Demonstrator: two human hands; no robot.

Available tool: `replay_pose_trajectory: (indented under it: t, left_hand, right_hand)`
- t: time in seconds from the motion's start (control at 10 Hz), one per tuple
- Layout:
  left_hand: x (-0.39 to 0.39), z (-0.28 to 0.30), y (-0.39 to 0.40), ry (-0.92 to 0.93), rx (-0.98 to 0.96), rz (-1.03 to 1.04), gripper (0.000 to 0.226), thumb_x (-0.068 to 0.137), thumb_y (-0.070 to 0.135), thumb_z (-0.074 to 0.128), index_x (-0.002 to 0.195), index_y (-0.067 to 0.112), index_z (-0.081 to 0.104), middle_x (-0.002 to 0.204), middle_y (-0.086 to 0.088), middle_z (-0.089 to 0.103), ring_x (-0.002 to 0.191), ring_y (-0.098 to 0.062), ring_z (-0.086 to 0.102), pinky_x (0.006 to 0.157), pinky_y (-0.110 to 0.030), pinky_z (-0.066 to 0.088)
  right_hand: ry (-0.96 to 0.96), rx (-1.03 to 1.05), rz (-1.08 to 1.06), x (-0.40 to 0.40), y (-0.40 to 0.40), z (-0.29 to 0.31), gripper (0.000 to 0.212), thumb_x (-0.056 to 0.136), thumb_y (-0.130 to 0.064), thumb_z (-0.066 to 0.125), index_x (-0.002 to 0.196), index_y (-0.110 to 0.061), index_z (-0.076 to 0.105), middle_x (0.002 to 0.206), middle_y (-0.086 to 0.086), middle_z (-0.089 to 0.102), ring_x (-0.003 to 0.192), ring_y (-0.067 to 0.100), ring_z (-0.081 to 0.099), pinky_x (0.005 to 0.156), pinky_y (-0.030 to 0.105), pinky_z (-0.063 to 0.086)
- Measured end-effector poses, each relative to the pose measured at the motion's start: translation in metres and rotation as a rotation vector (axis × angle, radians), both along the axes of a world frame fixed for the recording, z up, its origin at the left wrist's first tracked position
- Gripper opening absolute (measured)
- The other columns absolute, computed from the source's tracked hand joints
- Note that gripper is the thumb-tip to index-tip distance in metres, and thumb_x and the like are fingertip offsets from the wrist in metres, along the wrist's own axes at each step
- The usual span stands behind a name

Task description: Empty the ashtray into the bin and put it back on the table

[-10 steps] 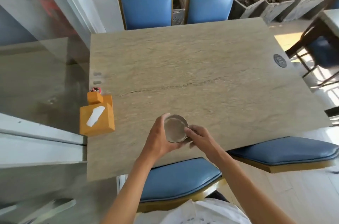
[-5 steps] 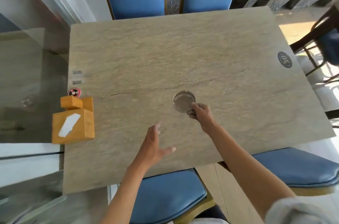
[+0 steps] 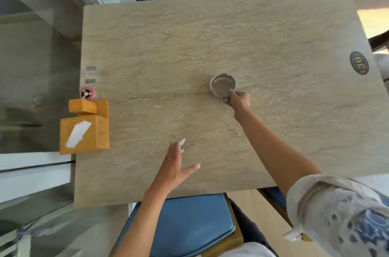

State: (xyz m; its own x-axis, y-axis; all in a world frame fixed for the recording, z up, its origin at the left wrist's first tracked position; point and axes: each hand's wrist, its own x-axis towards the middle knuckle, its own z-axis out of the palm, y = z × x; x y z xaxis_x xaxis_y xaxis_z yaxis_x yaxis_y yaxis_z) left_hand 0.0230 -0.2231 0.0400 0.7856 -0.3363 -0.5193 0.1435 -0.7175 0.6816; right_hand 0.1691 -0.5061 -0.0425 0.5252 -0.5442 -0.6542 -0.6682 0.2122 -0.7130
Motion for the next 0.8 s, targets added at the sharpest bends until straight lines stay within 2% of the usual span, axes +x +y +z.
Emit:
replay_pose_trajectory:
  t: [0.1,0.2,0.3,0.4,0.5,0.6,0.8]
  left_hand:
    - [0.0,-0.003,-0.002,0.004,-0.004,0.012,0.089,0.085,0.047,0.074,0.153,0.025,0.022,0.15,0.006,0.032,0.131,-0.006,0.043,0.109,-0.032,0.042]
    - [0.001,-0.004,-0.005,0.009,-0.004,0.012,0.087,0.086,0.048,0.072,0.153,0.026,0.022,0.15,0.006,0.032,0.132,-0.006,0.043,0.109,-0.032,0.043]
    - [0.001,-0.006,-0.007,0.007,-0.003,0.009,0.085,0.086,0.049,0.072,0.152,0.026,0.023,0.15,0.005,0.033,0.132,-0.006,0.044,0.109,-0.033,0.043]
    - [0.001,-0.005,-0.005,-0.008,0.0,0.018,0.085,0.086,0.047,0.072,0.152,0.025,0.024,0.151,0.005,0.033,0.13,-0.005,0.045,0.108,-0.032,0.044]
    - [-0.001,-0.005,-0.002,-0.019,-0.006,0.022,0.083,0.087,0.046,0.071,0.153,0.023,0.025,0.151,0.004,0.033,0.131,-0.006,0.045,0.108,-0.031,0.044]
    - [-0.003,-0.002,0.003,-0.023,-0.006,0.033,0.082,0.087,0.046,0.071,0.152,0.024,0.026,0.152,0.004,0.034,0.131,-0.006,0.046,0.106,-0.028,0.043]
    - [-0.012,-0.004,0.013,-0.016,-0.03,0.08,0.082,0.086,0.046,0.072,0.151,0.024,0.027,0.152,0.004,0.034,0.131,-0.009,0.048,0.105,-0.03,0.045]
  right_hand:
    - [0.008,-0.045,0.01,-0.002,-0.001,-0.006,0.032,0.091,-0.023,0.068,0.108,0.004,0.073,0.095,0.02,0.078,0.066,0.016,0.078,0.079,0.04,0.067]
    - [0.047,-0.175,0.123,-0.007,0.005,0.005,0.078,0.074,-0.046,0.076,0.138,-0.005,0.059,0.122,0.017,0.072,0.103,0.024,0.074,0.097,0.05,0.06]
    - [0.093,-0.325,0.331,-0.004,0.013,0.018,0.11,0.069,-0.041,0.09,0.158,-0.021,0.029,0.15,0.017,0.039,0.133,0.035,0.049,0.112,0.055,0.044]
    - [0.134,-0.412,0.448,0.007,0.017,0.02,0.122,0.065,-0.032,0.096,0.159,-0.025,0.018,0.152,0.019,0.028,0.128,0.047,0.054,0.106,0.056,0.05]
    - [0.143,-0.49,0.481,0.017,0.02,0.017,0.118,0.066,-0.032,0.095,0.157,-0.027,0.02,0.148,0.018,0.032,0.121,0.049,0.059,0.096,0.053,0.053]
    - [0.146,-0.512,0.475,0.027,0.021,0.023,0.114,0.067,-0.031,0.093,0.155,-0.028,0.021,0.147,0.018,0.033,0.118,0.047,0.061,0.094,0.05,0.054]
    - [0.165,-0.494,0.488,0.04,0.015,0.026,0.121,0.068,-0.032,0.095,0.159,-0.032,0.016,0.15,0.019,0.03,0.12,0.048,0.06,0.094,0.048,0.053]
